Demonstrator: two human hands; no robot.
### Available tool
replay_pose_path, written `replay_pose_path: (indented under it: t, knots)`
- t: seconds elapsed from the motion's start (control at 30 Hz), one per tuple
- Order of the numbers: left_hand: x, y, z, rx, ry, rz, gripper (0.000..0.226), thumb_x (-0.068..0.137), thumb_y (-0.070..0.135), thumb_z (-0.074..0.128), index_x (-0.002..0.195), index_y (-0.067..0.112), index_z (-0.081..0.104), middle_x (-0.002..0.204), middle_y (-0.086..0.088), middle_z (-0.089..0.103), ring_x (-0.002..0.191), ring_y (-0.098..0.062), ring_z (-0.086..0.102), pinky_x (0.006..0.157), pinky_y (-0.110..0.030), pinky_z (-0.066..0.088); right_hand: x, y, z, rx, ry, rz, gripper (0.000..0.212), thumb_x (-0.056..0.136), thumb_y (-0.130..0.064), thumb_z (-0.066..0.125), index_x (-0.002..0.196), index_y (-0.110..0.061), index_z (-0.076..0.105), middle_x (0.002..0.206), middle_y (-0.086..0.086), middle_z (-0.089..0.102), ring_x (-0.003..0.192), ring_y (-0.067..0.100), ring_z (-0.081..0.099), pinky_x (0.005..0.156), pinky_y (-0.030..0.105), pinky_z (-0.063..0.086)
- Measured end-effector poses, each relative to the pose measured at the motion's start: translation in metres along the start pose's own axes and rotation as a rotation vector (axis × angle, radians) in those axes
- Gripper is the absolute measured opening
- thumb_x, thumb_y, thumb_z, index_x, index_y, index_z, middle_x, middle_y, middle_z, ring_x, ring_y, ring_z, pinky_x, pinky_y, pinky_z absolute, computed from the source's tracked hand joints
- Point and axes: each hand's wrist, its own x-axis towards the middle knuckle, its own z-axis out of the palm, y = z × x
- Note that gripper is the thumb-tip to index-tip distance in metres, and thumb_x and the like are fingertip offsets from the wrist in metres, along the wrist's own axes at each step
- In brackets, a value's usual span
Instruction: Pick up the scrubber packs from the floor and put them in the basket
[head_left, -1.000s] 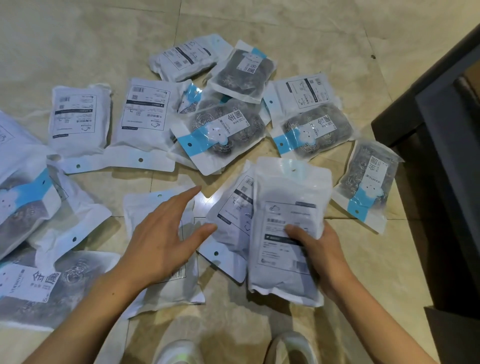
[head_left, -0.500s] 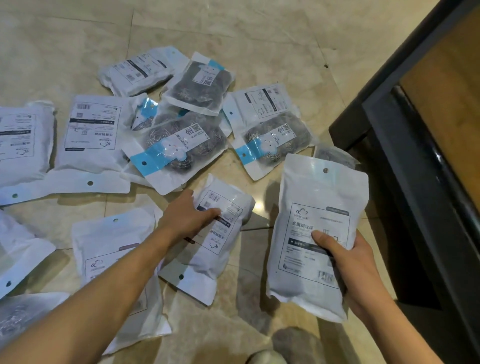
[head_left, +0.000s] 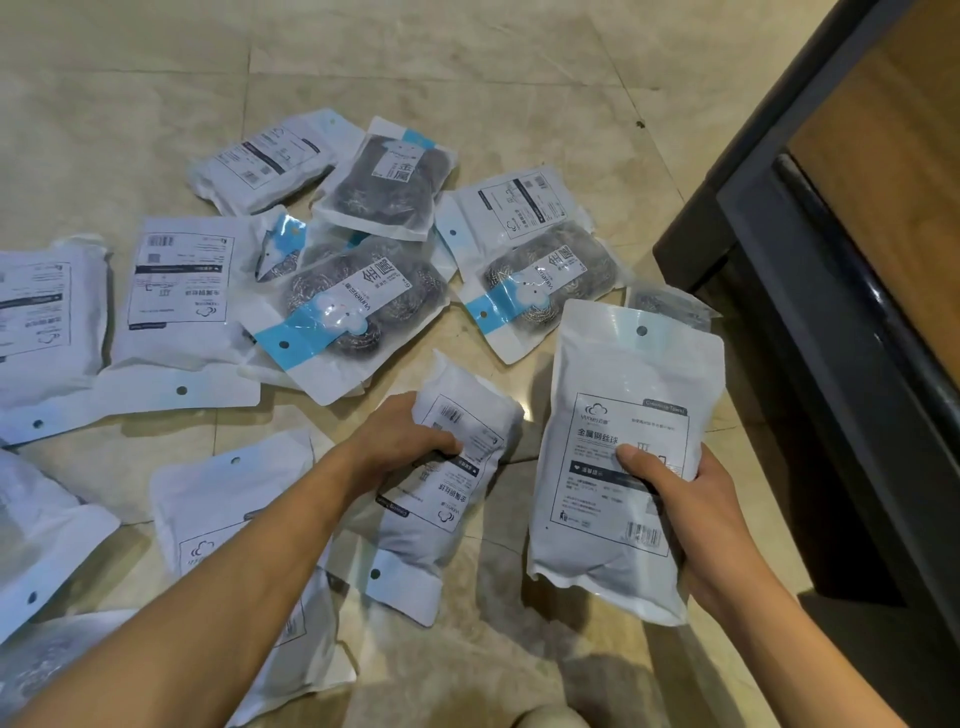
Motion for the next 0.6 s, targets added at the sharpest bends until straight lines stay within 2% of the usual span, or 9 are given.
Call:
replay_pose_path:
  t: [0.07,0.2,0.4,0.5,0.6]
  knots:
    - [-0.008,0.006,-0.001,-0.083,0.013,0.065,0.033,0.082,-0.006,0.074,0.11,0.01,0.067,0.099,-0.011,0.079,0.094,-0.03,0.076,0.079,-0.039,0.064,0.0,-0.002,0.0,0.012,0.0,0.0,0.032,0.089,-0.016,0.077,0.119,-0.02,0.067,0.103,0.002,0.081,0.09,0.023,0.079,0.078,0.041,0.062]
    - [-0.036,0.025,-0.012,-0.234,0.13,0.13,0.033,0.085,-0.002,0.076,0.112,0.015,0.068,0.099,-0.003,0.08,0.093,-0.021,0.077,0.071,-0.025,0.06,-0.001,-0.011,0.002,0.026,0.0,-0.016,0.029,0.09,-0.016,0.076,0.117,-0.02,0.067,0.103,0.002,0.081,0.091,0.022,0.079,0.08,0.041,0.061]
    - [-0.1,0.07,-0.055,-0.453,0.3,0.229,0.035,0.085,0.003,0.076,0.118,0.012,0.069,0.102,-0.005,0.081,0.094,-0.023,0.078,0.079,-0.037,0.062,-0.015,-0.058,0.01,0.004,-0.049,-0.081,0.029,0.091,-0.012,0.074,0.118,-0.02,0.067,0.106,0.003,0.081,0.092,0.023,0.079,0.078,0.039,0.065]
    - [-0.15,0.106,-0.079,-0.496,0.339,0.261,0.03,0.087,0.003,0.073,0.114,0.015,0.071,0.101,-0.003,0.081,0.092,-0.02,0.078,0.071,-0.028,0.062,-0.044,-0.106,0.016,0.0,-0.092,-0.085,0.029,0.091,-0.009,0.073,0.118,-0.018,0.067,0.105,0.003,0.081,0.092,0.024,0.079,0.073,0.035,0.066]
    - [-0.215,0.154,-0.105,-0.505,0.36,0.27,0.032,0.084,0.003,0.076,0.114,0.013,0.072,0.102,-0.005,0.081,0.093,-0.021,0.078,0.071,-0.027,0.062,-0.088,-0.172,0.016,0.001,-0.138,-0.08,0.022,0.091,-0.007,0.072,0.112,-0.015,0.069,0.1,0.008,0.081,0.086,0.028,0.079,0.069,0.038,0.066]
